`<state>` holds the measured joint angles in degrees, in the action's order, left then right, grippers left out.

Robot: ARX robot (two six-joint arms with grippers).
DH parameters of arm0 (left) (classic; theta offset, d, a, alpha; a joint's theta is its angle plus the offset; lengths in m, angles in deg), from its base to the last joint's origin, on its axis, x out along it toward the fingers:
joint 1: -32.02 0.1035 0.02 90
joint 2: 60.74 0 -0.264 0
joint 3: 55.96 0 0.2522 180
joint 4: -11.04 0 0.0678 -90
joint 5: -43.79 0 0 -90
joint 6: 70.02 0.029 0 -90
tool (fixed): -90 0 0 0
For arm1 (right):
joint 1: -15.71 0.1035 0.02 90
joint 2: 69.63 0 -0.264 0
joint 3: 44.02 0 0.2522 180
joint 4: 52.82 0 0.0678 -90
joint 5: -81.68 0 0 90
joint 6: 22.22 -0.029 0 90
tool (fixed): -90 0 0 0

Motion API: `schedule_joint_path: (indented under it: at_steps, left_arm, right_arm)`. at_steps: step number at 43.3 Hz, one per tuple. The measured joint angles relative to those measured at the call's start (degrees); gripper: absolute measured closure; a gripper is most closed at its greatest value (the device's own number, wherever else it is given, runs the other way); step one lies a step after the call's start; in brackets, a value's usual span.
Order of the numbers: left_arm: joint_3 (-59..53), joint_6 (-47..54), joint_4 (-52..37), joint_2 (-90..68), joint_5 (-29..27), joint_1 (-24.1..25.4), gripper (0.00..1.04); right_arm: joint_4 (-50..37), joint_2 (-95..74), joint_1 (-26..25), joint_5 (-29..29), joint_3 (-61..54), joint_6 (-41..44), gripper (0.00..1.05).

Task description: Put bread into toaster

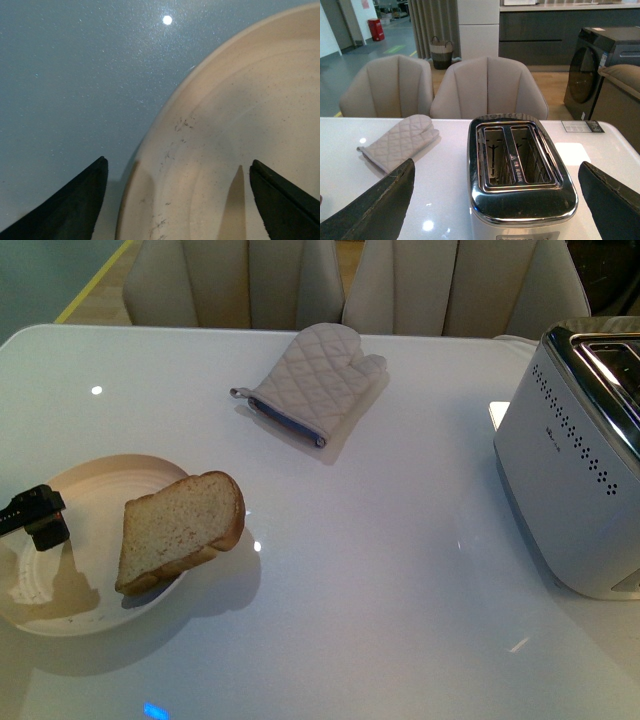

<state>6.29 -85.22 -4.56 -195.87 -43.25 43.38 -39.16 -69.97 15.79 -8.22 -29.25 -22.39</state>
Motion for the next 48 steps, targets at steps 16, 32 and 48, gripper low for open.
schedule_joint_path:
  at_steps: [16,32,48]
  left_arm:
    - [-1.90,3.58,-4.20,-1.25,3.61,-4.37,0.80]
    - [-3.78,-0.96,-5.66,-0.24,4.94,-14.49,1.00]
    - [-2.91,-4.31,-4.61,-0.31,4.98,-23.96,1.00]
  right_arm:
    - [0.00,0.00,0.00,0.00,0.00,0.00,0.09]
    - [0.00,0.00,0.00,0.00,0.00,0.00,0.09]
    - [0.00,0.00,0.00,0.00,0.00,0.00,0.09]
